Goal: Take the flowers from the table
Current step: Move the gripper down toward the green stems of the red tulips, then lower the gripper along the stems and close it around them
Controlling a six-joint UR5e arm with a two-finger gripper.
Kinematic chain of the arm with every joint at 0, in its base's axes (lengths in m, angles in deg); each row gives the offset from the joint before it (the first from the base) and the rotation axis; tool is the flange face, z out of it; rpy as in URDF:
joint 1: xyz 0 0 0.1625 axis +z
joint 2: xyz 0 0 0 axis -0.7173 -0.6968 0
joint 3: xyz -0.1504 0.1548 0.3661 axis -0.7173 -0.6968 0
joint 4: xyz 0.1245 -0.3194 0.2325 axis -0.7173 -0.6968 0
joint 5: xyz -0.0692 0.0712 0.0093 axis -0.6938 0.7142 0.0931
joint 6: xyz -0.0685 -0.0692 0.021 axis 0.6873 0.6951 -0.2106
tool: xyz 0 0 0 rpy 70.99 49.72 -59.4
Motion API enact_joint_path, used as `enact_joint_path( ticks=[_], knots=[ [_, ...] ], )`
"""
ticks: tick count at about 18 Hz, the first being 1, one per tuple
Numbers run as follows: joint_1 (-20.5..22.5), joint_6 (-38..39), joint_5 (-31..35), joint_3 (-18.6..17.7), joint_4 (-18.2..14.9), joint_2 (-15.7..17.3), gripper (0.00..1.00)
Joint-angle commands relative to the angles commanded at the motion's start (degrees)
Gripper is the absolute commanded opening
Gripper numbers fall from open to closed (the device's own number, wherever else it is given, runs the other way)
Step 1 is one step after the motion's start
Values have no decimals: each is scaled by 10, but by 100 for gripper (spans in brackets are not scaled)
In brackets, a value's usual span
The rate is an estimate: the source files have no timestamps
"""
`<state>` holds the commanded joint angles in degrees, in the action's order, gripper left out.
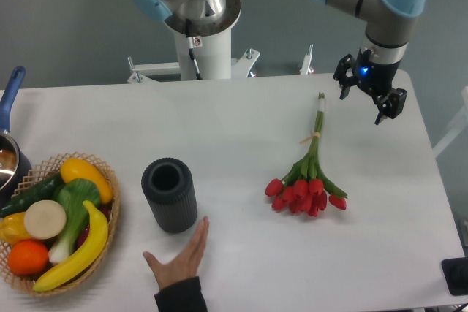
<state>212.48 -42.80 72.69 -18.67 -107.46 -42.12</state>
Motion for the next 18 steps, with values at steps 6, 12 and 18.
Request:
enact_joint_path(
  ticks=[6,12,18],
  knots=[
    [-18,94,-7,-64,69,-2,100],
    [-20,198,-73,-76,81,-5,100],
    [-40,232,-91,-73,84,-52,100]
  ],
)
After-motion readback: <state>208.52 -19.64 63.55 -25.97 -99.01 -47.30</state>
